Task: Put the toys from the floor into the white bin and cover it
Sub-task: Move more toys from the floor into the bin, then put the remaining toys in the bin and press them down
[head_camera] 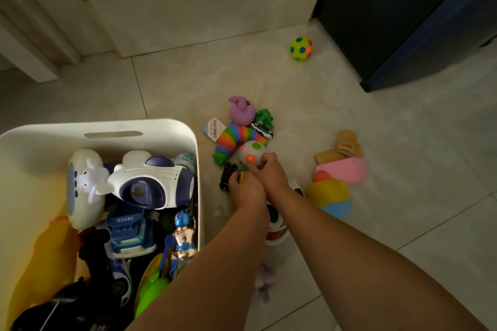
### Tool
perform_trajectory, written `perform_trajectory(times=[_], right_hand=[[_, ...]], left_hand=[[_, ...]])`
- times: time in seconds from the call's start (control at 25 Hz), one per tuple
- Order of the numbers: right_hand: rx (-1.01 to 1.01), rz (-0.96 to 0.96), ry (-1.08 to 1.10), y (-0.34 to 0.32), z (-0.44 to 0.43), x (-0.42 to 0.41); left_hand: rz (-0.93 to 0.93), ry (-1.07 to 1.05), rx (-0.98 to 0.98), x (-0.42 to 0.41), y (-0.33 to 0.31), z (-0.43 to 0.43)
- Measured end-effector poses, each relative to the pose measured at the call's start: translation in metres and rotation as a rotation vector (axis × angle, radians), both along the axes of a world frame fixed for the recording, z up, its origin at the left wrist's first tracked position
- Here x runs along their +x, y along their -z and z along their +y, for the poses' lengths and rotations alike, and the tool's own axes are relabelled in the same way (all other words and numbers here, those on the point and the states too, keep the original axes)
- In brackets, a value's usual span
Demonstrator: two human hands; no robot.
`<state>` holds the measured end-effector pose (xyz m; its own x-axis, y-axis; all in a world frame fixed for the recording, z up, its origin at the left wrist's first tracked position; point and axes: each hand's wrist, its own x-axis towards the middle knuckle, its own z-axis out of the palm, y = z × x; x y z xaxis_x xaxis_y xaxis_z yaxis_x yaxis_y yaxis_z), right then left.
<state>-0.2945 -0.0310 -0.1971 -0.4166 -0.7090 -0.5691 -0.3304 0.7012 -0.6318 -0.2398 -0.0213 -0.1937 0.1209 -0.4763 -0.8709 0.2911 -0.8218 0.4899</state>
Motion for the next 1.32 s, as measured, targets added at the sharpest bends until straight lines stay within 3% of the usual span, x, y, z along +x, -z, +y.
perform_trajectory(times=[0.2, 0.28, 0.52, 0.76, 0.92, 1.04, 1.16, 1.32], right_hand=[[-0.019, -0.287, 0.249, -0.022, 0.018, 0.001], [-0.067, -0.293, 0.338, -0.04, 0.026, 0.004], [-0.261, -0.515, 0.538, -0.109, 0.047, 0.018], [-0.501, -0.704, 0.591, -0.178, 0.08, 0.049], [-0.452, -0.858, 0.409, -0.211, 0.097, 0.096], [-0.293, -0.775, 0.248, -0.209, 0.113, 0.147], [-0.145, -0.474, 0.018, -0.186, 0.132, 0.185], [-0.105, -0.086, -0.404, -0.169, 0.14, 0.201]], left_hand=[[-0.11, 0.02, -0.017, 0.011, -0.018, 0.01], [-0.139, 0.09, -0.037, 0.015, -0.037, 0.017], [-0.244, 0.364, -0.344, 0.05, -0.112, 0.038], [0.093, 0.426, -0.522, 0.111, -0.197, 0.068], [0.169, 0.388, -0.543, 0.182, -0.227, 0.073], [0.058, 0.375, -0.464, 0.254, -0.224, 0.073], [-0.087, 0.312, -0.437, 0.31, -0.209, 0.078], [-0.167, 0.326, -0.382, 0.336, -0.186, 0.086]])
